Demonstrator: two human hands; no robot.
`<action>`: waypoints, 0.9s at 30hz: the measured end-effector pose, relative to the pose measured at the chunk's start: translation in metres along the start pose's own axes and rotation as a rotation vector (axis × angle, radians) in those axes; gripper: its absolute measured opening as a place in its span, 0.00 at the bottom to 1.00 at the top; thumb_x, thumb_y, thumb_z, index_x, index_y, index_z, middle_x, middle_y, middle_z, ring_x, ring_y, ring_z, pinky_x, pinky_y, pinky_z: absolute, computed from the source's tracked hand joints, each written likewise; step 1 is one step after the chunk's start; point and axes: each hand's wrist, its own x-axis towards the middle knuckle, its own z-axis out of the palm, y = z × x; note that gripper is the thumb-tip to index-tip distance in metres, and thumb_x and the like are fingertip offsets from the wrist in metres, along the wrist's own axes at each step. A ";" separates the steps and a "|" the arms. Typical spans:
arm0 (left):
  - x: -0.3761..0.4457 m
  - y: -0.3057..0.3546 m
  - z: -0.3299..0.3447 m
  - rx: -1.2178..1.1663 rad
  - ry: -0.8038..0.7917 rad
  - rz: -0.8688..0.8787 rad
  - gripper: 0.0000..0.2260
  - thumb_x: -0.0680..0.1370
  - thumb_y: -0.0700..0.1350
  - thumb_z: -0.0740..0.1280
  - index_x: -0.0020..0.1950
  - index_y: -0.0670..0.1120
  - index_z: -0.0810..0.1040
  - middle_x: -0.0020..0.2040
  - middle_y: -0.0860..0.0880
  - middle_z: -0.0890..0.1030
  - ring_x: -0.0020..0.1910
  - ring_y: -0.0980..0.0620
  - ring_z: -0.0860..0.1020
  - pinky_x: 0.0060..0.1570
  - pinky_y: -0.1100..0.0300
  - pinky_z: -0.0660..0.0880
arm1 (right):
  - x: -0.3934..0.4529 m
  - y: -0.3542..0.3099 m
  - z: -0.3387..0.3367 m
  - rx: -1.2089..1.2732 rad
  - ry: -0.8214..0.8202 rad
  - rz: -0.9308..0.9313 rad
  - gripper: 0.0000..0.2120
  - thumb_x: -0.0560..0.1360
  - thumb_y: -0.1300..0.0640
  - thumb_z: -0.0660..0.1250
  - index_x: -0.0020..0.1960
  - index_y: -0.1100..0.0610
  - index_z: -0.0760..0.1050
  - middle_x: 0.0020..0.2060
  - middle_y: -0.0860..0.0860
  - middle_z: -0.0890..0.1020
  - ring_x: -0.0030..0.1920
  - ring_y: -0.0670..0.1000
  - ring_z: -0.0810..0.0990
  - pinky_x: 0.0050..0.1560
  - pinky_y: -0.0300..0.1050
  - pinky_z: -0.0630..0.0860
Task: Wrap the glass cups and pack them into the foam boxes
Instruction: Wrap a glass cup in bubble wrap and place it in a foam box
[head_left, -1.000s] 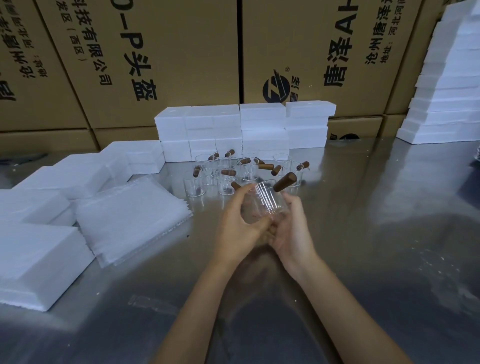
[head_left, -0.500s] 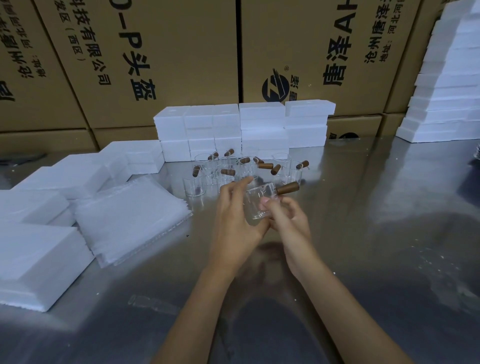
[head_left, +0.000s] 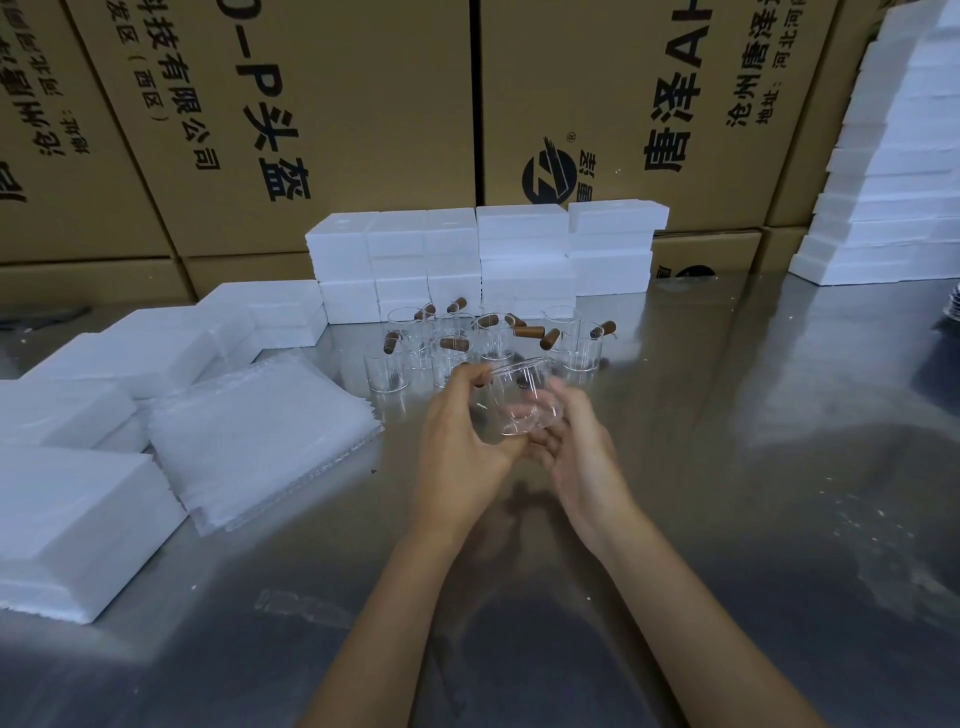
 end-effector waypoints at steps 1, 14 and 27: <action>0.000 0.000 -0.001 0.019 0.011 0.012 0.27 0.67 0.48 0.80 0.62 0.56 0.72 0.58 0.60 0.77 0.57 0.61 0.75 0.53 0.75 0.67 | -0.001 0.001 0.000 -0.043 0.013 -0.045 0.18 0.72 0.44 0.70 0.56 0.54 0.79 0.49 0.57 0.86 0.44 0.50 0.83 0.47 0.46 0.78; -0.003 0.006 0.001 0.135 0.098 0.087 0.22 0.71 0.49 0.74 0.62 0.53 0.70 0.55 0.63 0.71 0.53 0.64 0.68 0.53 0.71 0.66 | -0.002 0.010 -0.001 -0.234 0.062 -0.311 0.24 0.63 0.53 0.78 0.56 0.51 0.73 0.51 0.52 0.83 0.49 0.47 0.81 0.51 0.34 0.75; 0.001 0.002 0.001 -0.452 -0.194 -0.198 0.25 0.69 0.40 0.80 0.61 0.58 0.76 0.50 0.60 0.83 0.54 0.63 0.80 0.57 0.64 0.75 | -0.006 -0.006 -0.008 0.433 -0.303 0.139 0.20 0.71 0.46 0.66 0.49 0.61 0.84 0.48 0.64 0.82 0.45 0.56 0.82 0.51 0.43 0.80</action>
